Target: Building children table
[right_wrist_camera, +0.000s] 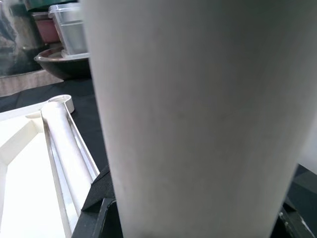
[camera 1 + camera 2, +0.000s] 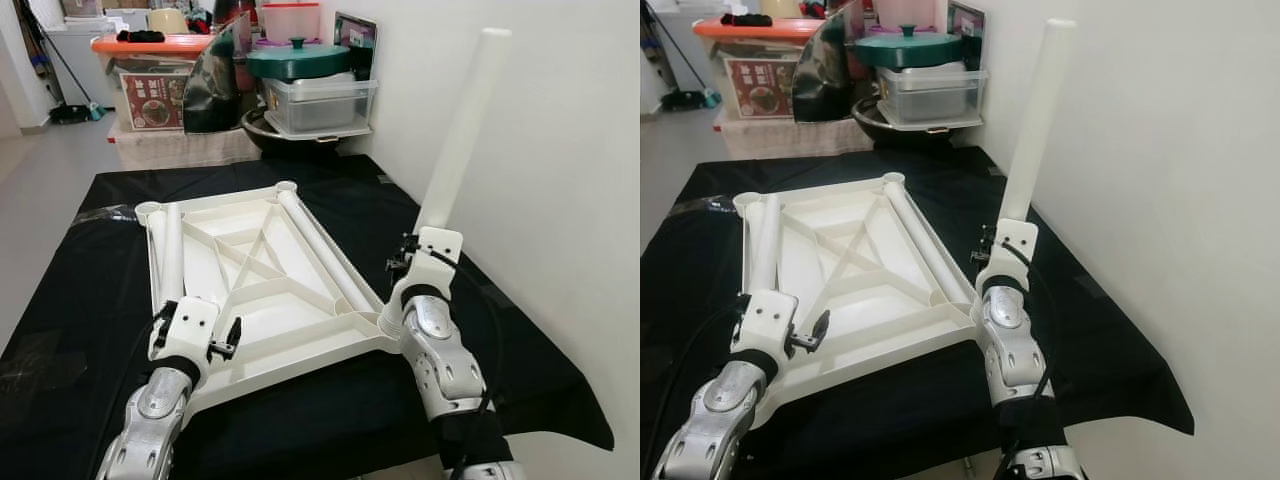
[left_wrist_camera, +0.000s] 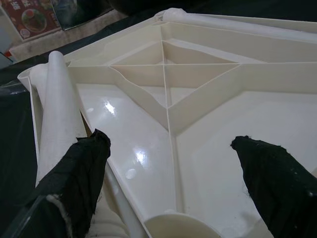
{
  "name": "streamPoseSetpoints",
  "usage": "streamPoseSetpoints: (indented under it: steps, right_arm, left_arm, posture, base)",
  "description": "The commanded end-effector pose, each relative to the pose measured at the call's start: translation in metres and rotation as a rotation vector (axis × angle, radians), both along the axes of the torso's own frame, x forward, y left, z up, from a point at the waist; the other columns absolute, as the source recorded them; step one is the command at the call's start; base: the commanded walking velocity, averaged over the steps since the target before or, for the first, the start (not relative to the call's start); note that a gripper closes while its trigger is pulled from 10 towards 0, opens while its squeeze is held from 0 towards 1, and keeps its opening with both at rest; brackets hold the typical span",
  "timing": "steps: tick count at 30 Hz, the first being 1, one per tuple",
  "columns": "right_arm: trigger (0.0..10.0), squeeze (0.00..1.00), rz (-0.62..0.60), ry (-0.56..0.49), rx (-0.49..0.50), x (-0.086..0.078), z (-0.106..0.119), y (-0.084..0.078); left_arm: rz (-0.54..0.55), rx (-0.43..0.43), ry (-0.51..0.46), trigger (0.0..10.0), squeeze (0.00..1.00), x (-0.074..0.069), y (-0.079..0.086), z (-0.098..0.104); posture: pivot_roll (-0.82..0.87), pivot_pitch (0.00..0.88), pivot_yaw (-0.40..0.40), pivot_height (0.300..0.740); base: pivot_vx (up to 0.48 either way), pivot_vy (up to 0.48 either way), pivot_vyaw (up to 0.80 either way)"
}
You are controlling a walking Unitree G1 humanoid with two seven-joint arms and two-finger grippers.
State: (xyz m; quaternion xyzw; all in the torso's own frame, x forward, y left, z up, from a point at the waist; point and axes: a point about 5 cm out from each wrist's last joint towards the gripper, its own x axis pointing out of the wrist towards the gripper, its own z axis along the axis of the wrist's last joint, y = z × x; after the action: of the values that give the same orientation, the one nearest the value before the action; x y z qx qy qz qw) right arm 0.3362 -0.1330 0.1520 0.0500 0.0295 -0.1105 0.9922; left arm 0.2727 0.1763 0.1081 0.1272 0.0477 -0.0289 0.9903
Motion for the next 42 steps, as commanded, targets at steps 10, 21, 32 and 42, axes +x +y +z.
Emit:
streamPoseSetpoints:
  steps: [10, 21, 32, 42]
  right_arm:
    - [10.0, 0.0, -0.093, 0.135, 0.089, -0.005, -0.02, -0.018]
    - [10.0, 1.0, -0.087, 0.028, 0.114, -0.008, 0.008, -0.019]
    - [10.0, 1.0, -0.013, -0.1, 0.135, -0.013, 0.039, -0.018]
    - [10.0, 1.0, 0.064, -0.173, 0.101, -0.026, 0.052, -0.023]
  left_arm:
    - [0.021, 0.015, 0.049, 10.0, 0.0, -0.001, 0.002, -0.01]
    - [0.016, 0.012, 0.055, 10.0, 0.0, 0.0, 0.001, -0.013]
    - [0.006, 0.007, 0.059, 10.0, 0.0, 0.0, 0.0, -0.014]
    - [-0.031, -0.027, 0.019, 10.0, 0.0, 0.001, -0.005, -0.008]
  posture:
    - [0.06, 0.0, -0.018, 0.74]
    - [0.04, 0.0, -0.01, 0.74]
    - [0.03, 0.0, 0.002, 0.74]
    - [0.02, 0.0, 0.01, 0.74]
  base:
    - [0.0, 0.0, 0.0]
    - [0.0, 0.0, 0.0]
    - [0.0, 0.0, 0.0]
    - [0.0, 0.0, 0.0]
